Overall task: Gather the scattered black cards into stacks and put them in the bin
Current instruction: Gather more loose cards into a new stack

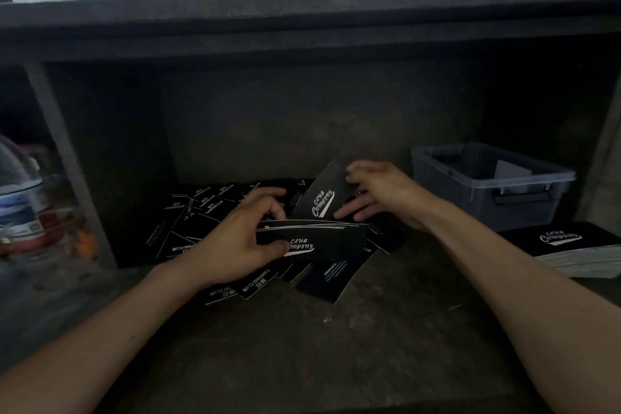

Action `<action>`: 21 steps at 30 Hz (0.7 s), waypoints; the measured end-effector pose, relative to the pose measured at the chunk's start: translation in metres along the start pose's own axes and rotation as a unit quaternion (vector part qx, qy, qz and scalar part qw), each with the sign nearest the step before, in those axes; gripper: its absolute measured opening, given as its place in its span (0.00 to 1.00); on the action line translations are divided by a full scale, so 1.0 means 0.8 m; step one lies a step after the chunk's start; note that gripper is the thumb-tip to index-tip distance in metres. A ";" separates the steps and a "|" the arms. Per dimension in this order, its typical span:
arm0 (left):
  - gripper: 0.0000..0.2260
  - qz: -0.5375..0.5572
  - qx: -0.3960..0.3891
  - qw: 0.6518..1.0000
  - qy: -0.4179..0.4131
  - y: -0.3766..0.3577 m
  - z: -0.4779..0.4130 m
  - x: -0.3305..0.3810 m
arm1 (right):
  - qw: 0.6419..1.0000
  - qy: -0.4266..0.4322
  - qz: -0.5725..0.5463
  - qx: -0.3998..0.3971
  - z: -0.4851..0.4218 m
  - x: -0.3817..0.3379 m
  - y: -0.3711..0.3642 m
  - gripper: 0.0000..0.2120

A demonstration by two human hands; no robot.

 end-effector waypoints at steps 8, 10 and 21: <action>0.30 0.113 -0.028 0.993 0.007 -0.008 0.003 0.006 | 0.995 -0.071 0.054 -0.050 -0.007 0.010 0.012 0.10; 0.28 0.084 -0.030 0.996 -0.029 -0.007 0.001 0.012 | 0.979 -0.051 0.196 0.028 -0.006 0.005 0.031 0.10; 0.19 0.037 -0.023 0.999 -0.031 -0.006 0.000 0.015 | 0.831 -0.052 0.526 0.175 -0.007 0.009 0.045 0.09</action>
Point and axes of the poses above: each hand's wrist, its own z-axis away from the middle knuckle, its own y-axis out of the back of the hand, x = y × z, the point moved 4 cm from there along -z, towards the middle knuckle, and after that the axes turned 9 degrees about -y, right-handed, at the moved point
